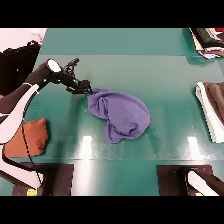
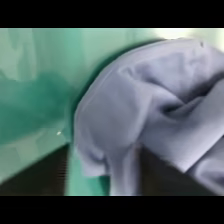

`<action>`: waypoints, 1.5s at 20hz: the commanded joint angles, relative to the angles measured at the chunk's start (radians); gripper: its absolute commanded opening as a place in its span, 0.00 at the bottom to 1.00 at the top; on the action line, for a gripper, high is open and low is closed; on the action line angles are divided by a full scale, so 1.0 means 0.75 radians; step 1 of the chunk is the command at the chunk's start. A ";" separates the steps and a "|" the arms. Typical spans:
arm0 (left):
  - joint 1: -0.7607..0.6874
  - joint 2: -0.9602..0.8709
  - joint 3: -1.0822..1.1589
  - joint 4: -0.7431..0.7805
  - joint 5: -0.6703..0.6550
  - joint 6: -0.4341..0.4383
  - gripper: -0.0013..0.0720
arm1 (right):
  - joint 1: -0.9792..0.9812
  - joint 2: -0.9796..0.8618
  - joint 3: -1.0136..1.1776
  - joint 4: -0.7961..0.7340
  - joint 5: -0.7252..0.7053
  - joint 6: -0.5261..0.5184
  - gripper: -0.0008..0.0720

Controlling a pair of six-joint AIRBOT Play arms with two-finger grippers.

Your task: Fold the shirts.

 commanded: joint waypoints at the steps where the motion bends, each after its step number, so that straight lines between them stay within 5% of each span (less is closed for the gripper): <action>1: -0.020 -0.035 -0.009 -0.063 0.051 0.041 0.40 | 0.001 0.000 -0.120 -0.006 0.022 0.001 0.04; 3: -0.023 -0.034 -0.002 -0.062 0.059 0.050 0.05 | 0.001 0.000 -0.254 -0.007 0.028 0.001 0.04; 8: 0.004 -0.016 0.161 0.005 -0.039 0.050 0.05 | 0.047 -0.001 -0.701 -0.181 0.030 0.014 0.07; 10: 0.004 -0.016 0.242 0.010 -0.079 0.050 0.05 | 0.087 -0.021 -0.918 -0.168 -0.029 0.024 0.61; 12: 0.004 -0.016 0.275 0.010 -0.090 0.050 0.05 | 0.139 -0.080 -1.068 -0.162 -0.094 0.036 0.64; 17: 0.004 -0.017 0.276 0.011 -0.119 0.050 0.05 | 0.306 -0.321 -1.175 0.071 -0.326 -0.016 0.62; 22: 0.004 -0.017 0.276 0.012 -0.129 0.050 0.05 | 0.456 -0.528 -1.029 0.075 -0.378 -0.016 0.59; 23: 0.004 -0.017 0.276 0.012 -0.131 0.050 0.05 | 0.474 -0.559 -1.000 0.066 -0.376 -0.016 0.54; 26: 0.004 -0.016 0.277 0.012 -0.158 0.053 0.05 | 0.502 -0.613 -0.945 0.065 -0.374 -0.030 0.07; 30: 0.012 0.087 0.303 0.121 -0.150 0.060 0.05 | 0.462 -0.511 -0.858 -0.010 -0.372 -0.060 0.03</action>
